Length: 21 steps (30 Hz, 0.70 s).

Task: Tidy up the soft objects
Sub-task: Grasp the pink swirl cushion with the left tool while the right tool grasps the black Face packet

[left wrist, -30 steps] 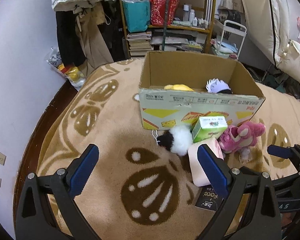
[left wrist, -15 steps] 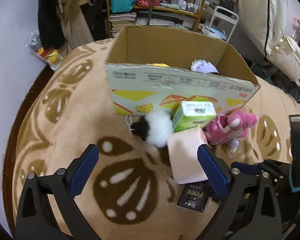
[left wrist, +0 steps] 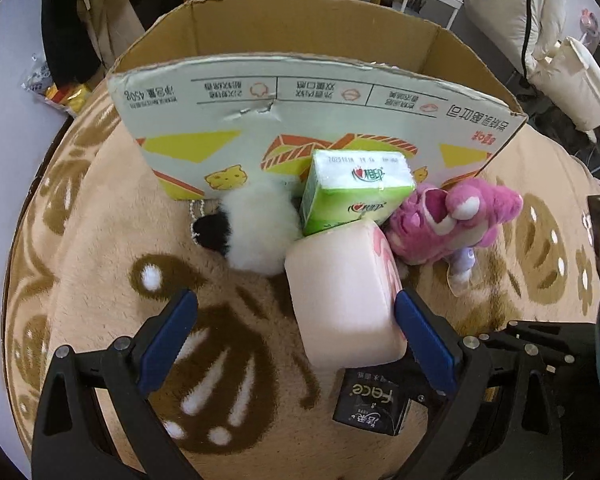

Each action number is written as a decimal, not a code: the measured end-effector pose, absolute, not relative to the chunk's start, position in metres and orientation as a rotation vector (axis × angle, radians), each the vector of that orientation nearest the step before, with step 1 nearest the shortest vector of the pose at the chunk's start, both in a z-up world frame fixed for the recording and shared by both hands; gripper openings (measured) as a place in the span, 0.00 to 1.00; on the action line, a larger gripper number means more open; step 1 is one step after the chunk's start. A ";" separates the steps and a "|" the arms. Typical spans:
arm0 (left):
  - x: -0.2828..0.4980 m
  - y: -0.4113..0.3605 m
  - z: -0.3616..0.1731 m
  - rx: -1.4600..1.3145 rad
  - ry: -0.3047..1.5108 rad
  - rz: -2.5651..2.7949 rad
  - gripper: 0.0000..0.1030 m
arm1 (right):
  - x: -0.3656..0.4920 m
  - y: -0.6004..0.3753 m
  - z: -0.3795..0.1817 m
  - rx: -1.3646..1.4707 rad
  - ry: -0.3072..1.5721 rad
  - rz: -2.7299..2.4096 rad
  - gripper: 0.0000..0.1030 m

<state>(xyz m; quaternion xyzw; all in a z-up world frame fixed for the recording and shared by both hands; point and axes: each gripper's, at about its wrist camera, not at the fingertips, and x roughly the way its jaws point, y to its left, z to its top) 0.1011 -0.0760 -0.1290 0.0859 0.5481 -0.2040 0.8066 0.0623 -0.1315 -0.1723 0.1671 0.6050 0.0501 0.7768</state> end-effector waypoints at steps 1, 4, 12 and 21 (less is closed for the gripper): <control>0.101 -0.076 -0.129 0.167 1.180 -0.441 0.94 | 0.063 -0.130 -0.172 0.353 1.308 0.107 0.27; 0.102 -0.073 -0.133 0.119 1.217 -0.467 0.84 | 0.063 -0.131 -0.165 0.328 1.316 0.097 0.27; 0.099 -0.074 -0.139 0.034 1.289 -0.500 0.49 | 0.060 -0.136 -0.157 0.344 1.328 0.084 0.26; 0.090 -0.082 -0.136 0.055 1.271 -0.510 0.33 | 0.049 -0.148 -0.151 0.352 1.313 0.072 0.25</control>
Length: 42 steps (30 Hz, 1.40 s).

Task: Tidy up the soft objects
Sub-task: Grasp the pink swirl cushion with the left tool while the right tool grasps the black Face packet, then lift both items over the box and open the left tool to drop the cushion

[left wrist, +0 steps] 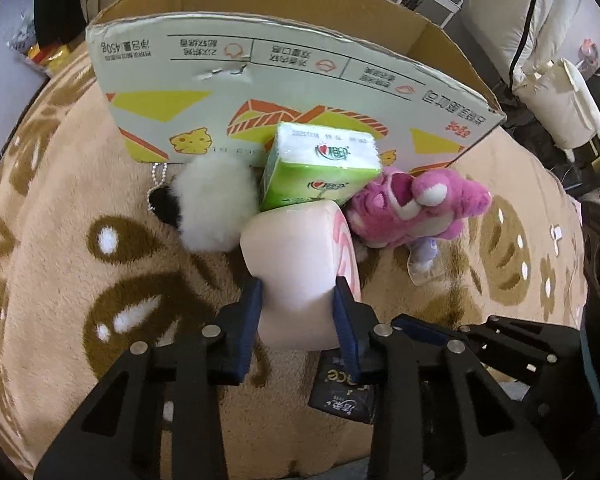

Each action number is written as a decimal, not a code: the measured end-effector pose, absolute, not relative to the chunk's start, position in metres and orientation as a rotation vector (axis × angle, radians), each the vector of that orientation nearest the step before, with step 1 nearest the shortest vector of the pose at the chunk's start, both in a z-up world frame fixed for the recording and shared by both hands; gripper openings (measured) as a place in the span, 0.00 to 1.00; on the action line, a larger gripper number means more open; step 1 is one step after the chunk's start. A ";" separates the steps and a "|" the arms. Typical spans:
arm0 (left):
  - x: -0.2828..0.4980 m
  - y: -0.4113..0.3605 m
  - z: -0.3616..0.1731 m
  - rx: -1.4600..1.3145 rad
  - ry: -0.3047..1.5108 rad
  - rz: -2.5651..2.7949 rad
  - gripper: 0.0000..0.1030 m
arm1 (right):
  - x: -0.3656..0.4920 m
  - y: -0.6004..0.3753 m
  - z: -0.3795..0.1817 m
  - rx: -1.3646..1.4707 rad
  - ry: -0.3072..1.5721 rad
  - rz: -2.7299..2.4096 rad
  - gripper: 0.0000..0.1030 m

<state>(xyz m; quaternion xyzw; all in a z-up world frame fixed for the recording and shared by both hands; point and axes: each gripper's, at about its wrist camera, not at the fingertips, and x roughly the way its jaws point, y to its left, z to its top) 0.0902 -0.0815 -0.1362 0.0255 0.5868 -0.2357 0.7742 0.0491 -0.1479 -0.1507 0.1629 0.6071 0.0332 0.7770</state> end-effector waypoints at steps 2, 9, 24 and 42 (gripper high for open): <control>0.088 -0.082 -0.136 0.070 1.267 -0.507 0.31 | 0.041 -0.156 -0.146 0.337 1.305 0.063 0.24; 0.080 -0.075 -0.129 0.102 1.238 -0.480 0.29 | 0.032 -0.162 -0.128 0.234 1.247 -0.001 0.24; 0.066 -0.056 -0.110 0.172 1.137 -0.381 0.29 | 0.019 -0.187 -0.102 0.157 1.152 -0.122 0.22; 0.042 -0.027 -0.051 0.109 0.902 -0.344 0.25 | 0.008 -0.170 -0.045 0.107 0.810 -0.190 0.22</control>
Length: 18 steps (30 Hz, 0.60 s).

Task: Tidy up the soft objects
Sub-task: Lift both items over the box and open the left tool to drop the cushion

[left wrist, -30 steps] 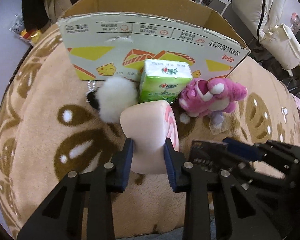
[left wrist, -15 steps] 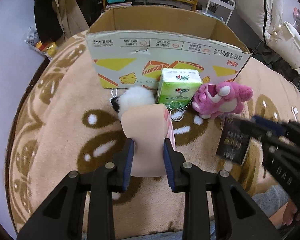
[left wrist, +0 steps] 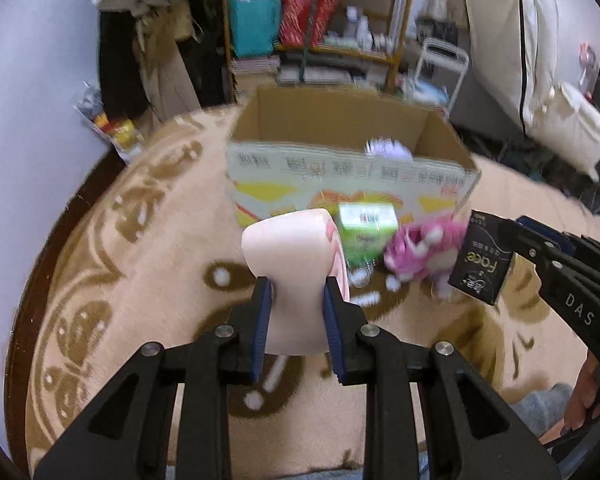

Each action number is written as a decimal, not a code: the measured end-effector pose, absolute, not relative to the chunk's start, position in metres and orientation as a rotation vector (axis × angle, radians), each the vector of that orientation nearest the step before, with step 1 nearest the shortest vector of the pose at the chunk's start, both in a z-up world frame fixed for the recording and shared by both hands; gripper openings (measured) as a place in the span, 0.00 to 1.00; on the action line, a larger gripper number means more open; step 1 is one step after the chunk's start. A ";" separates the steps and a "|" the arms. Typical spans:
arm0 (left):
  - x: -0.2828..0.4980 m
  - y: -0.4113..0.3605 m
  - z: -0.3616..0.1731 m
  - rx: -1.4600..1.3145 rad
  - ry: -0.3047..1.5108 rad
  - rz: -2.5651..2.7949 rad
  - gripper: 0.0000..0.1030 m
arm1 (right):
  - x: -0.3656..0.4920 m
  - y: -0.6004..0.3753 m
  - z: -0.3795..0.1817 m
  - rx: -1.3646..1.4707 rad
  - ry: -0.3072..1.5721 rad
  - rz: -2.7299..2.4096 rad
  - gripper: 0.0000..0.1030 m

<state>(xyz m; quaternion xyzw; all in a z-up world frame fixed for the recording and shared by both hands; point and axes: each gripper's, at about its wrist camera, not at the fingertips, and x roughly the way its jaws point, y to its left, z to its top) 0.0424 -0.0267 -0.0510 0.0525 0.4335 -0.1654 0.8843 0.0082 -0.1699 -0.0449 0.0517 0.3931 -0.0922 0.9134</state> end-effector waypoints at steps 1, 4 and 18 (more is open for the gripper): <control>0.042 -0.024 -0.047 0.101 0.879 -0.339 0.25 | 0.006 -0.168 -0.039 0.098 0.782 -0.190 0.22; 0.036 -0.020 -0.029 0.113 0.764 -0.306 0.25 | 0.000 -0.164 -0.025 0.084 0.703 -0.188 0.22; 0.033 -0.031 0.021 0.192 0.487 -0.280 0.25 | 0.001 -0.164 0.019 0.098 0.492 -0.187 0.21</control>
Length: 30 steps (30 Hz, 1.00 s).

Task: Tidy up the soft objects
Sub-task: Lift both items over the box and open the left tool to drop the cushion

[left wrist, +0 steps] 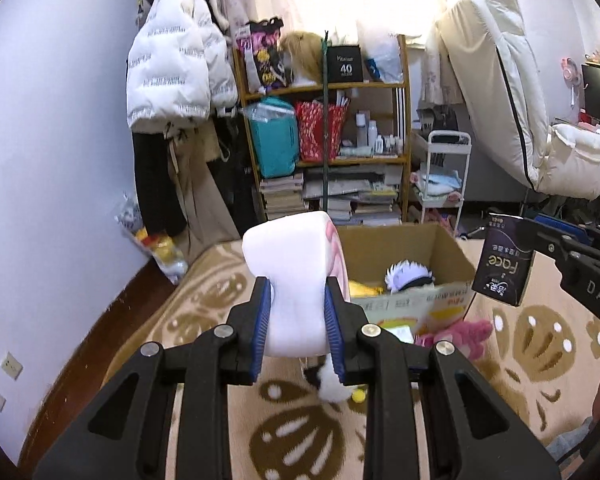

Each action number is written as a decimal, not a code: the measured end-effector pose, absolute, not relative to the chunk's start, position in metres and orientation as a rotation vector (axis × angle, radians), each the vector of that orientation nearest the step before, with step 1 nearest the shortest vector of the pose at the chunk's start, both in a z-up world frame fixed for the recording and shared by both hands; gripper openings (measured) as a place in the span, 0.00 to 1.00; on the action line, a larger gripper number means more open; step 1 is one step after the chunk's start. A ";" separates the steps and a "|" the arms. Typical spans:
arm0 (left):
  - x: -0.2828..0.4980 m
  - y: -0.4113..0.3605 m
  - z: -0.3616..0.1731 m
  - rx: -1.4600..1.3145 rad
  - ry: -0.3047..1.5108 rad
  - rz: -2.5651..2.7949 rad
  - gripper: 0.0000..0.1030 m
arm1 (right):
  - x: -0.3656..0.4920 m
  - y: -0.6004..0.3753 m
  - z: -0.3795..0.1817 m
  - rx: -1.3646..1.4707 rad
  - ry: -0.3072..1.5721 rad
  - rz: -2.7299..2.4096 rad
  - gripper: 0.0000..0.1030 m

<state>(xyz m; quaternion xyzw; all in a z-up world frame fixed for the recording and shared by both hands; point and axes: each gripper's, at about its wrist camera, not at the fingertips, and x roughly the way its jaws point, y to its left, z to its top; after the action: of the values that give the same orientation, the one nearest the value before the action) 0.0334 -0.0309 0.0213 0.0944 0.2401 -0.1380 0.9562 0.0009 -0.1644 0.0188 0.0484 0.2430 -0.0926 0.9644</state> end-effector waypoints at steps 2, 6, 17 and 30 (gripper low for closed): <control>0.035 -0.034 0.026 0.189 0.467 -0.280 0.25 | 0.004 -0.164 0.024 0.080 0.451 -0.211 0.21; 0.044 -0.040 0.037 0.204 0.406 -0.254 0.25 | 0.018 -0.167 0.033 0.062 0.418 -0.221 0.21; 0.080 -0.060 0.050 0.209 0.359 -0.263 0.26 | 0.051 -0.187 0.044 0.053 0.396 -0.204 0.21; 0.106 -0.072 0.023 0.223 0.384 -0.267 0.26 | 0.077 -0.186 0.022 0.020 0.454 -0.164 0.21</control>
<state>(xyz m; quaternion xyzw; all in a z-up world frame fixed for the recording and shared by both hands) 0.1057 -0.0720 0.0232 0.1101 0.1898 -0.1322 0.9666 0.0774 -0.1862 0.0216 0.0097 0.2246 -0.0814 0.9710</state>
